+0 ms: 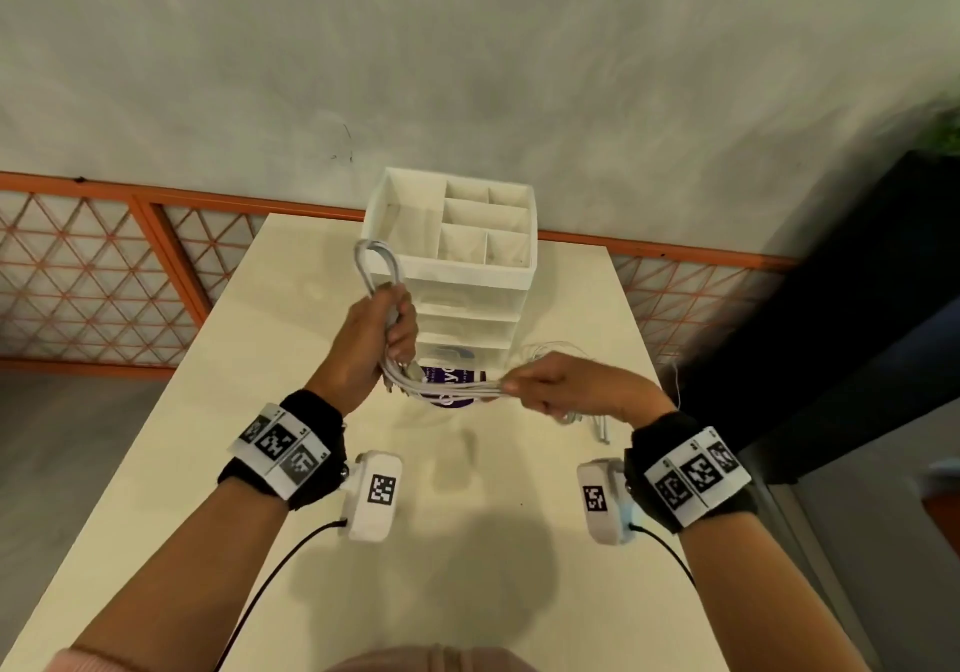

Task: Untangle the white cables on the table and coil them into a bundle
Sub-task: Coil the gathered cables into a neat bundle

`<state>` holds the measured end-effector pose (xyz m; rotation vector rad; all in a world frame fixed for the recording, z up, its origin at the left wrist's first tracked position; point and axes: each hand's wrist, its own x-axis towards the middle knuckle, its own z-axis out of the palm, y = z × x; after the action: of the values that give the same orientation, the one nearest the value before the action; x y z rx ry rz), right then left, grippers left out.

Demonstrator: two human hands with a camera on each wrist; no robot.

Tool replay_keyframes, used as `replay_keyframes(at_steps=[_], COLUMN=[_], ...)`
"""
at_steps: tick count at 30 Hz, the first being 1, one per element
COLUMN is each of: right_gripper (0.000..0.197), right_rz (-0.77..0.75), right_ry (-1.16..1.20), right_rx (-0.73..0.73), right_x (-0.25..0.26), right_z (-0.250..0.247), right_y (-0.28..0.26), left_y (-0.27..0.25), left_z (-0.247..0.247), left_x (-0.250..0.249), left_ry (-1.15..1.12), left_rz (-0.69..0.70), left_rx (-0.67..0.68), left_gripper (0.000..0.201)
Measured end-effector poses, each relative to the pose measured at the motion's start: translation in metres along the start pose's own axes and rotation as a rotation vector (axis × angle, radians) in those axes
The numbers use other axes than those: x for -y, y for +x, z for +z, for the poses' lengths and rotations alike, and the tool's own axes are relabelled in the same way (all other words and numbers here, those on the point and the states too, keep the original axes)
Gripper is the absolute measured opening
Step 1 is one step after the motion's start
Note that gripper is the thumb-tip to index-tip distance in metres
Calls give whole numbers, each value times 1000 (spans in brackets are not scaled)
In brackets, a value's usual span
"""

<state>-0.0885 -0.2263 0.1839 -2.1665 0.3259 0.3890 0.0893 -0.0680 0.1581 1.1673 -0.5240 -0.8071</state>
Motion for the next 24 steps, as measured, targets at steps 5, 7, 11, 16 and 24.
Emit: replay_keyframes(at_steps=[5, 7, 11, 16, 24], right_gripper=[22, 21, 18, 18, 15], right_rz=[-148, -194, -219, -244, -237], right_ry=[92, 80, 23, 106, -31], right_rx=[-222, -252, -255, -219, -320], right_x=[40, 54, 66, 65, 67], right_z=[-21, -26, -32, -39, -33], right_y=[-16, -19, -20, -31, -18], left_y=[-15, -18, -22, -17, -24], left_z=[29, 39, 51, 42, 54], left_x=[-2, -5, -10, -17, -12], left_ry=[285, 292, 355, 330, 228], left_rz=[27, 12, 56, 107, -132], left_rx=[130, 157, 159, 71, 242], left_gripper=[40, 41, 38, 36, 31])
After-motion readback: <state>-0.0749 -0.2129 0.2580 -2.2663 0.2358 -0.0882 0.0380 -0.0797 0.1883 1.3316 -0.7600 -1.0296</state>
